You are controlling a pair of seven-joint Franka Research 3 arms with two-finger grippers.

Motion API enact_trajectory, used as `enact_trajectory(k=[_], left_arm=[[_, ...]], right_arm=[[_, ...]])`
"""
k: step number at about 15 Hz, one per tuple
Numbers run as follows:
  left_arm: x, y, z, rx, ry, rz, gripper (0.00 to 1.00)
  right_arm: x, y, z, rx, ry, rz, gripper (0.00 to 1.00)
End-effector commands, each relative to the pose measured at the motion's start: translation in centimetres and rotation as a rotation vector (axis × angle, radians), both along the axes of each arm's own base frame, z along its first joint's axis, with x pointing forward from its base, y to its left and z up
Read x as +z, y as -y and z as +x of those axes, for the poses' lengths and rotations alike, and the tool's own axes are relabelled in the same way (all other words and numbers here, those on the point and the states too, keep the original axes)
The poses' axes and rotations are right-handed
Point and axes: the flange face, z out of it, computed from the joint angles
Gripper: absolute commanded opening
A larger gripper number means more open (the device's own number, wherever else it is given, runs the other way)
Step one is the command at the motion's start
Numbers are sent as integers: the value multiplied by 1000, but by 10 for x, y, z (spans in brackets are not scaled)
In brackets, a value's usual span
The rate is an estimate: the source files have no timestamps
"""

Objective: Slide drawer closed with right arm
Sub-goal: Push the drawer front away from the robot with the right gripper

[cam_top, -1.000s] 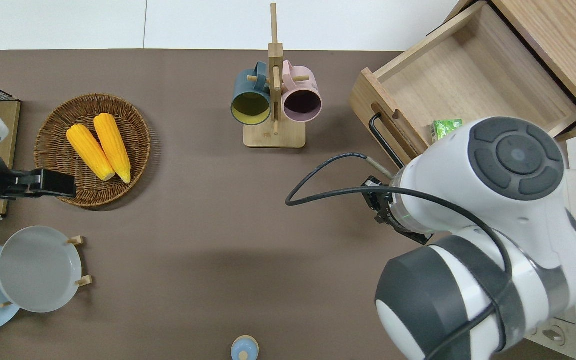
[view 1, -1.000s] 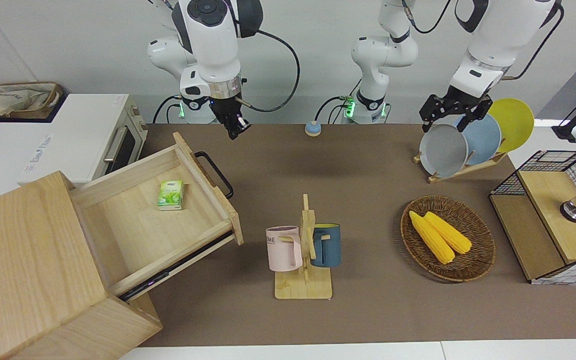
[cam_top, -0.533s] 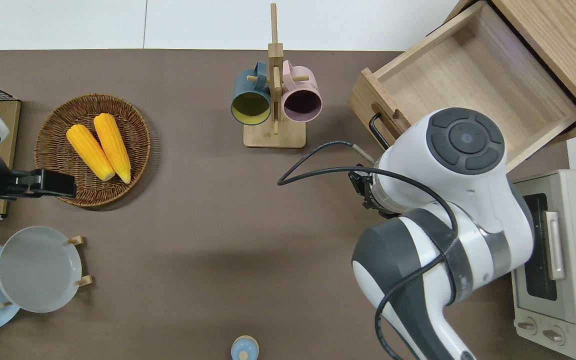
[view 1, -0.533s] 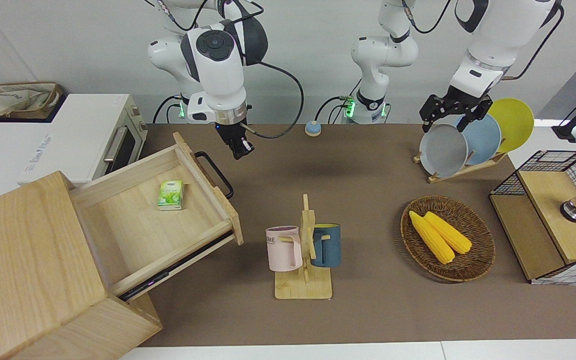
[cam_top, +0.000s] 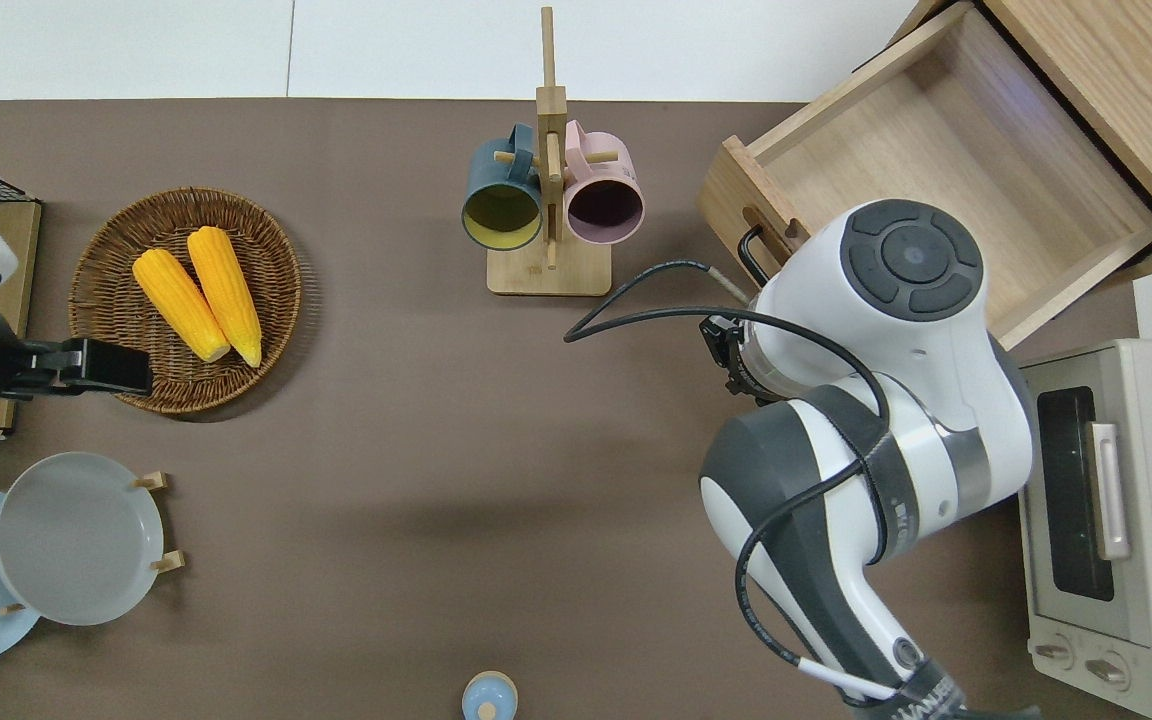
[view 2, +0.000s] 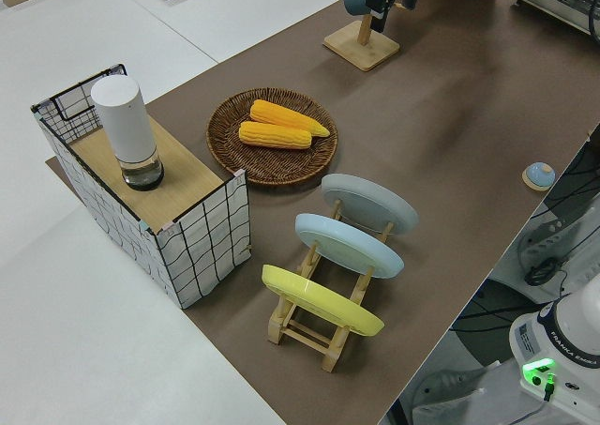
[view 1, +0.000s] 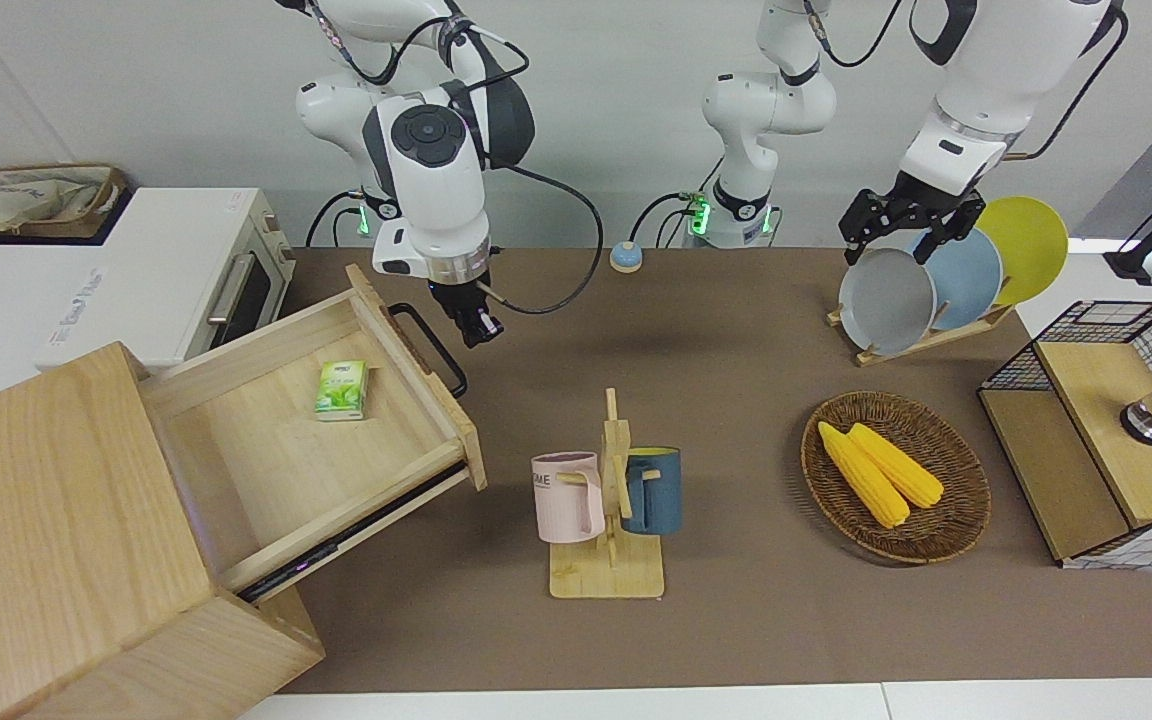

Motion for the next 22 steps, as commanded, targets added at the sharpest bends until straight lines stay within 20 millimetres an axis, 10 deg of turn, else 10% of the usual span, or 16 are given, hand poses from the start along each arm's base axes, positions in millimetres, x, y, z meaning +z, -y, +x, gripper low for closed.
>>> enact_trajectory(k=[1, 22], left_arm=[[4, -1, -4, -3, -3, 12, 998], [4, -2, -4, -2, -3, 12, 995]], right_arm=[[4, 6, 14, -39, 23, 24, 0], [7, 84, 74, -109, 151, 16, 0]])
